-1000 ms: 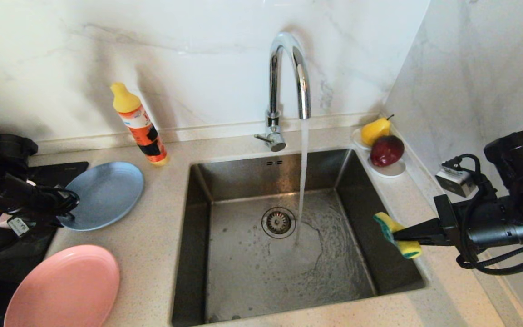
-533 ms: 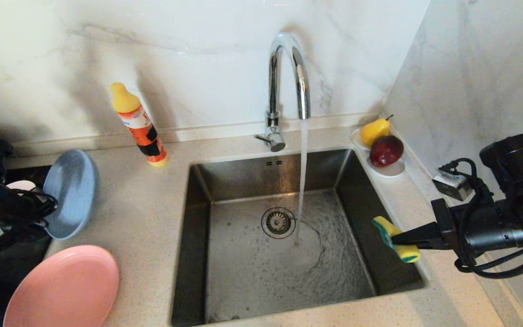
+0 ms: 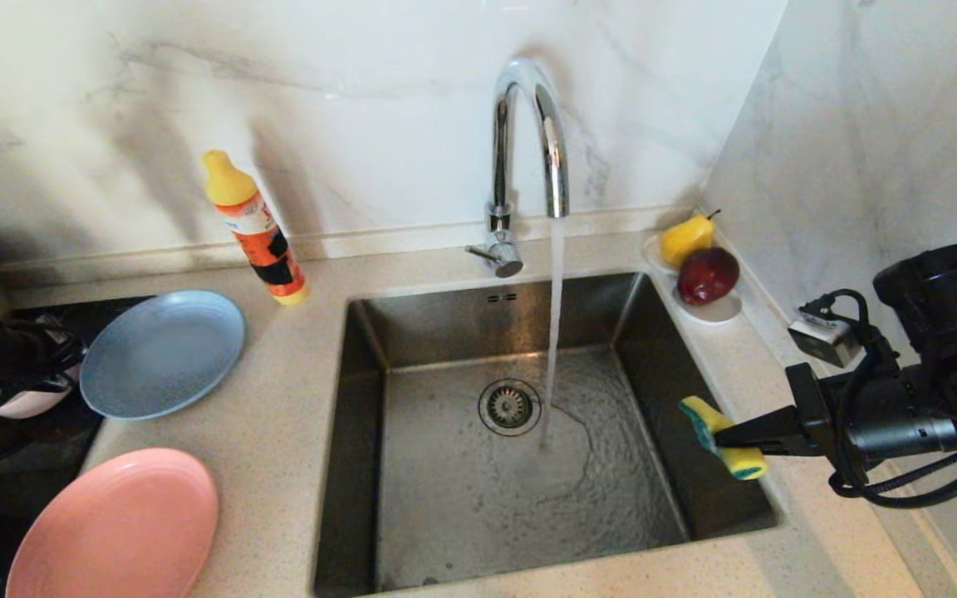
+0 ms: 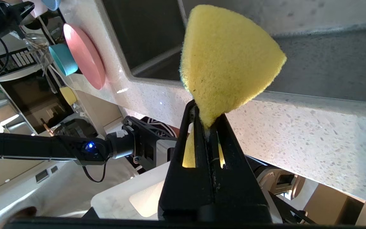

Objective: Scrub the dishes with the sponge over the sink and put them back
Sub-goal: Wash the plate

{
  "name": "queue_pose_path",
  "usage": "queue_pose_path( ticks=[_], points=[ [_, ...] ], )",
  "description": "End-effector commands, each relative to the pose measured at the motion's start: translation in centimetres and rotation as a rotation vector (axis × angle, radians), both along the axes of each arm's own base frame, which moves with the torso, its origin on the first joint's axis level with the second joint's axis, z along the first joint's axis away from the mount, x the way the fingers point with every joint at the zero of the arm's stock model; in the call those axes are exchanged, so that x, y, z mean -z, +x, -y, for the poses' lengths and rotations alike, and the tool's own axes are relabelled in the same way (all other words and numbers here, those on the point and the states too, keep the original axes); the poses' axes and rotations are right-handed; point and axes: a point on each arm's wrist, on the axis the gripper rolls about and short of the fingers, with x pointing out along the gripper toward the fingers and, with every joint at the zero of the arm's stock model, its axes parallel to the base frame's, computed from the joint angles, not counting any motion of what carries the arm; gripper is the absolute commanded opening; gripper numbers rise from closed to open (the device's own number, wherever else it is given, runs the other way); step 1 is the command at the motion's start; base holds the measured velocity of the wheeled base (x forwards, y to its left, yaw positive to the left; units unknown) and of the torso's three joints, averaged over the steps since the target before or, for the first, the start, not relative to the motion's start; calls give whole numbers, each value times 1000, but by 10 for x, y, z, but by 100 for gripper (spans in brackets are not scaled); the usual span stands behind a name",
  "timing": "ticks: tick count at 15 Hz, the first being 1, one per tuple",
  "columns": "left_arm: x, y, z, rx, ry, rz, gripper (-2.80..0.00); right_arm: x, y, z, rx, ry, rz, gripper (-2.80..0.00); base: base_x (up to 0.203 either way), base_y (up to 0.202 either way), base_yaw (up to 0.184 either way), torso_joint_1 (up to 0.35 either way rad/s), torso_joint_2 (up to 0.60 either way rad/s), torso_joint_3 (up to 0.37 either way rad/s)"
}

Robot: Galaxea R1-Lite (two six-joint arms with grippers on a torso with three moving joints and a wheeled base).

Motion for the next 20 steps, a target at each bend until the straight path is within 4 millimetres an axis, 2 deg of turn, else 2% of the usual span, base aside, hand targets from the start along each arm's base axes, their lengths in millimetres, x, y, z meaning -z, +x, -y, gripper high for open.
queue_pose_path(
  ticks=[1, 4, 5, 20],
  points=[
    [1, -2, 2, -2, -4, -6, -280, 1, 0, 0, -3, 4, -8, -280, 0, 0, 0, 0, 0, 0],
    [13, 1, 0, -21, -27, -36, -280, 3, 1, -1, -3, 2, -14, -280, 0, 0, 0, 0, 0, 0],
    [16, 2, 0, -29, -37, -43, 0, 4, 2, -1, -4, 3, -18, -280, 0, 0, 0, 0, 0, 0],
    [20, 12, -4, -8, -73, 14, 0, 4, 3, 1, -16, 26, -18, -280, 0, 0, 0, 0, 0, 0]
  ],
)
